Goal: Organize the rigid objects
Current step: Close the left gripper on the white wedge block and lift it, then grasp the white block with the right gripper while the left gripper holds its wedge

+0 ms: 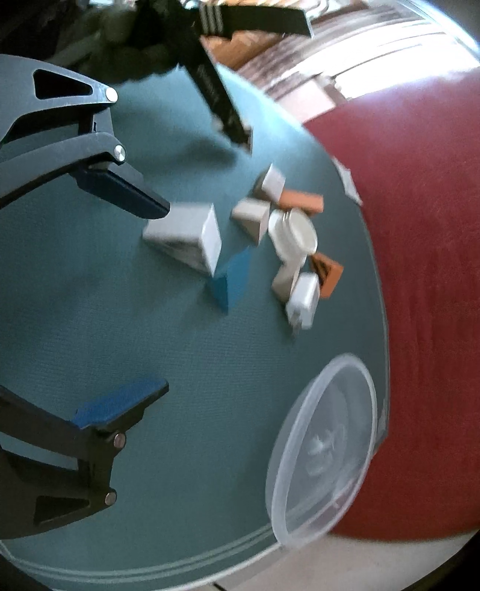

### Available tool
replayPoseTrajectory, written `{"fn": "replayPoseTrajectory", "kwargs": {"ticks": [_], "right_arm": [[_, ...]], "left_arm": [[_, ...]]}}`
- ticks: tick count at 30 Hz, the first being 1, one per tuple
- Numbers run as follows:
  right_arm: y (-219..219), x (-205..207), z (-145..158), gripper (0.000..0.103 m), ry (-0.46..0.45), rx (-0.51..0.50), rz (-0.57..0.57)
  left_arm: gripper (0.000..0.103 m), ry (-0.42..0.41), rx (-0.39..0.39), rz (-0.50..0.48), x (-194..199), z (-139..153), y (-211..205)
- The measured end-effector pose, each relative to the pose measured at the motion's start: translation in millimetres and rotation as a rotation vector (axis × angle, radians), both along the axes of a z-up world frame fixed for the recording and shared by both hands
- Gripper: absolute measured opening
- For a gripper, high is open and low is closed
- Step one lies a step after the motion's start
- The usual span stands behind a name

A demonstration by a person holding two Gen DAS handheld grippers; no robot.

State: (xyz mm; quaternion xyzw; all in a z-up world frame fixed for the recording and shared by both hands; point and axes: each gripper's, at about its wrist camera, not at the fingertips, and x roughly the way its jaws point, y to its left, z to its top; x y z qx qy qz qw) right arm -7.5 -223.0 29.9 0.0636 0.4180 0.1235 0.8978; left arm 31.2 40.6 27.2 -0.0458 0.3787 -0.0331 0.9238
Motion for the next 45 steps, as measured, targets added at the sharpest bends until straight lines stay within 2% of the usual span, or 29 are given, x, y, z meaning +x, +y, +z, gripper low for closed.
{"fn": "replayPoseTrajectory", "kwargs": {"ticks": [4,6,8,13,15,20,26,32,38,45], "right_arm": [[16.8,0.1,2.6,0.072,0.001,0.017,0.046],[28.1,4.9,-1.6,0.061,0.014,0.0,0.059],[35.2,9.7,-4.3,0.059,0.026,0.0,0.073],[56.0,17.5,-5.4,0.049,-0.002,-0.082,0.075],[62.9,14.5,-6.5,0.041,-0.018,-0.124,0.074],[65.3,6.3,-4.9,0.038,-0.045,-0.152,0.091],[42.3,-7.9,17.7,0.033,-0.086,-0.059,0.099],[1.9,-1.3,40.1,0.031,-0.145,-0.023,-0.017],[-37.5,5.2,49.8,0.028,-0.146,0.025,-0.105],[-17.1,2.0,27.4,0.033,-0.056,0.074,0.023]], "left_arm": [[0.031,-0.007,-0.003,-0.01,-3.0,3.9,-1.7],[0.031,-0.01,-0.003,-0.014,-4.6,5.2,-3.1],[0.031,-0.012,-0.004,-0.012,-5.8,6.6,-4.0],[0.031,-0.018,-0.012,-0.004,-7.8,9.0,-2.0],[0.031,-0.02,-0.015,-0.007,-8.4,9.5,-2.1],[0.031,-0.02,-0.02,-0.014,-10.9,10.3,-3.0],[0.031,-0.023,-0.022,-0.014,-12.3,14.7,-8.4],[0.031,-0.028,-0.016,-0.039,-13.5,19.9,-21.6],[0.031,-0.049,-0.007,-0.069,-14.0,29.4,-38.1],[0.031,-0.06,-0.007,-0.086,-14.4,33.8,-46.0]]}}
